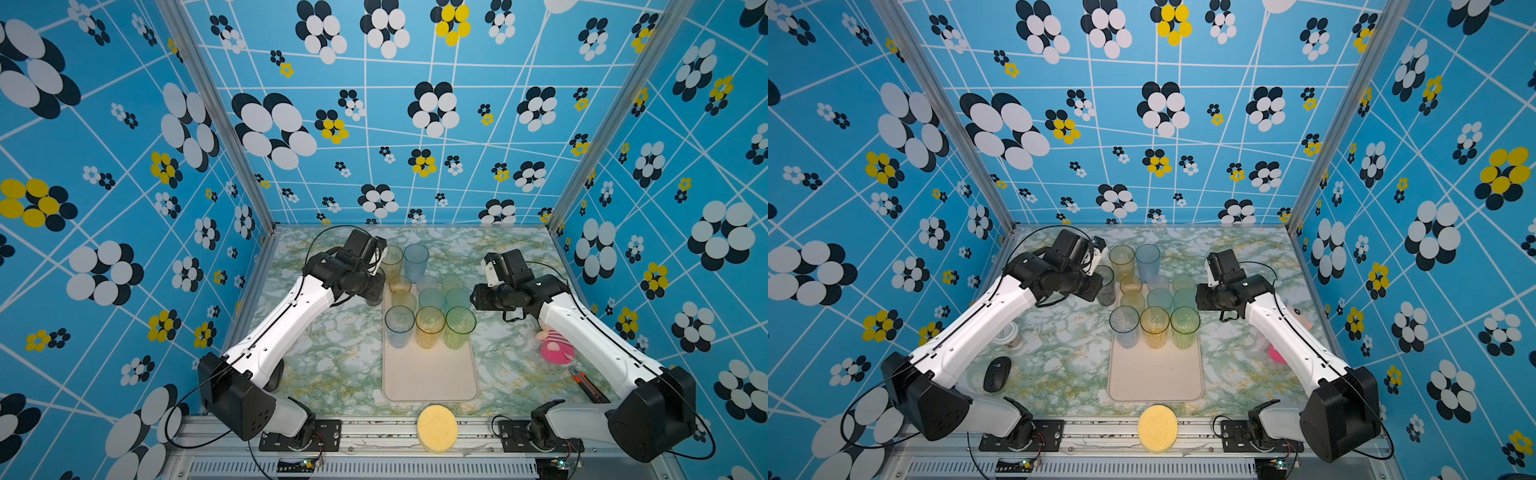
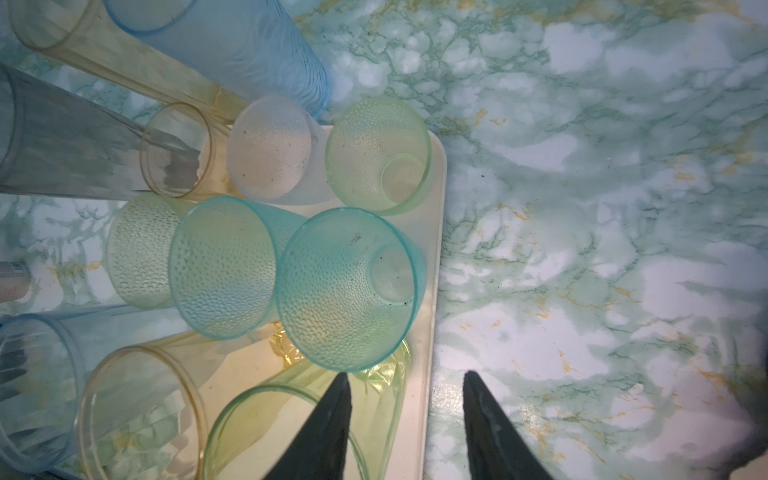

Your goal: Place the glasses into the tray

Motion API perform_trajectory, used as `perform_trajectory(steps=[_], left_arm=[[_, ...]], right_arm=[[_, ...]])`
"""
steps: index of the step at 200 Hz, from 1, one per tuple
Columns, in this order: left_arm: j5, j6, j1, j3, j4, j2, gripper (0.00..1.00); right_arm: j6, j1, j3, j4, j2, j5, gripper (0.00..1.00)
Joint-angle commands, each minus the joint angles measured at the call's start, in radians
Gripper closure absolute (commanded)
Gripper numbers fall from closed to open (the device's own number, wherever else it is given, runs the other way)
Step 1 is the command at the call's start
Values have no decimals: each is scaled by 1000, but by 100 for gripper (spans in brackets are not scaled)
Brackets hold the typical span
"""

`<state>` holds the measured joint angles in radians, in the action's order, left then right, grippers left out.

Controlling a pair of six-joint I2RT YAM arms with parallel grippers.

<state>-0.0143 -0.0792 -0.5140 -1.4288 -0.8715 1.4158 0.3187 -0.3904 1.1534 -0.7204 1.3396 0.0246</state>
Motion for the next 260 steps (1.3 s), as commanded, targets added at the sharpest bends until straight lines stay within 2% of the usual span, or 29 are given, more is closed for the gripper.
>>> perform_trajectory(steps=[1, 56, 116, 153, 208, 260], left_arm=[[-55, -47, 41, 73, 160, -73, 75], [-17, -143, 89, 288, 455, -203, 72], [-24, -174, 106, 396, 605, -225, 70], [-36, -174, 132, 421, 638, -236, 68], [-112, -171, 187, 410, 646, -209, 68], [-141, -163, 215, 415, 642, -212, 68]], right_arm=[[-31, -5, 93, -27, 41, -28, 54], [-35, -18, 336, -22, 253, 58, 56], [-50, -74, 656, -112, 523, 44, 57], [-37, -79, 778, -143, 622, 30, 59], [-26, -93, 954, -233, 764, -2, 65], [-14, -99, 1062, -267, 863, -27, 66]])
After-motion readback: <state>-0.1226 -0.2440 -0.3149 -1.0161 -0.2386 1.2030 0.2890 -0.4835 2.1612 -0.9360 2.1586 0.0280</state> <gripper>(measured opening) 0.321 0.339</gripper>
